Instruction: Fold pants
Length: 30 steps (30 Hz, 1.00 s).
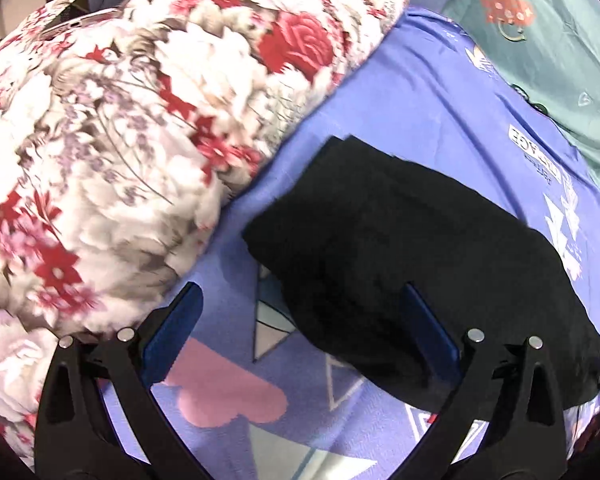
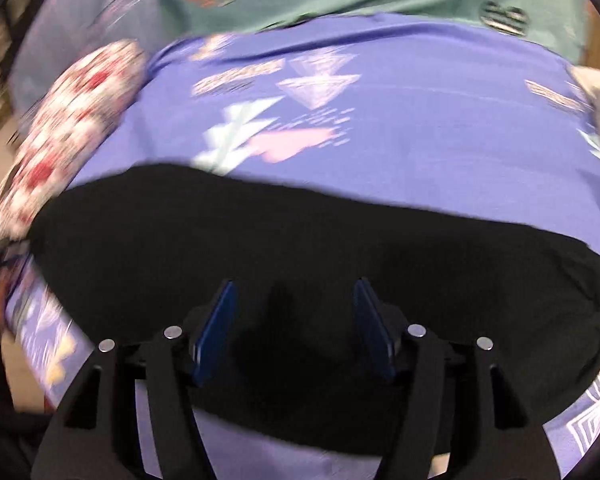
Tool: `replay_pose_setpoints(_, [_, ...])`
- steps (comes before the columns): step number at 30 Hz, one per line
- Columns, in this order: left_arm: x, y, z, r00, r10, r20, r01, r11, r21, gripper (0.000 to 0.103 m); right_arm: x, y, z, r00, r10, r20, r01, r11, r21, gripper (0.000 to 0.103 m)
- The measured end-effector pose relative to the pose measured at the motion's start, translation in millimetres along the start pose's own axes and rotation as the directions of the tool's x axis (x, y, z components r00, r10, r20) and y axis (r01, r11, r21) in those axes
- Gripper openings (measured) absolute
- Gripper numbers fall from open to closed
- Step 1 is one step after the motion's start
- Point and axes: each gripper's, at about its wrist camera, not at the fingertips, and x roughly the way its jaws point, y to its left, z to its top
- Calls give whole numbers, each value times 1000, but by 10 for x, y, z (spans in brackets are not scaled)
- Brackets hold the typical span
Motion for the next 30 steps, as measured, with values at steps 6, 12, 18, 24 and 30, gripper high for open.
replay_pose_setpoints(6, [309, -129, 7, 987, 157, -42, -154, 986, 58, 99, 26, 295, -314, 995, 43, -94, -56, 990, -132, 62])
replay_pose_setpoints(12, [321, -194, -6, 978, 206, -22, -203, 975, 90, 101, -84, 159, -404, 994, 1, -105, -10, 996, -93, 63])
replay_pose_setpoints(18, [-228, -557, 62, 984, 99, 146, -123, 978, 168, 100, -671, -577, -508, 986, -162, 40, 152, 970, 191, 64])
replay_pose_setpoints(24, [-262, -1136, -7, 986, -101, 130, 58, 952, 299, 101, -1325, -1400, -846, 923, -368, 112, 250, 795, 552, 73])
replay_pose_setpoints(30, [305, -1448, -280, 994, -100, -49, 110, 932, 345, 101, -1337, -1794, -1118, 945, -318, 81, 174, 695, 697, 73])
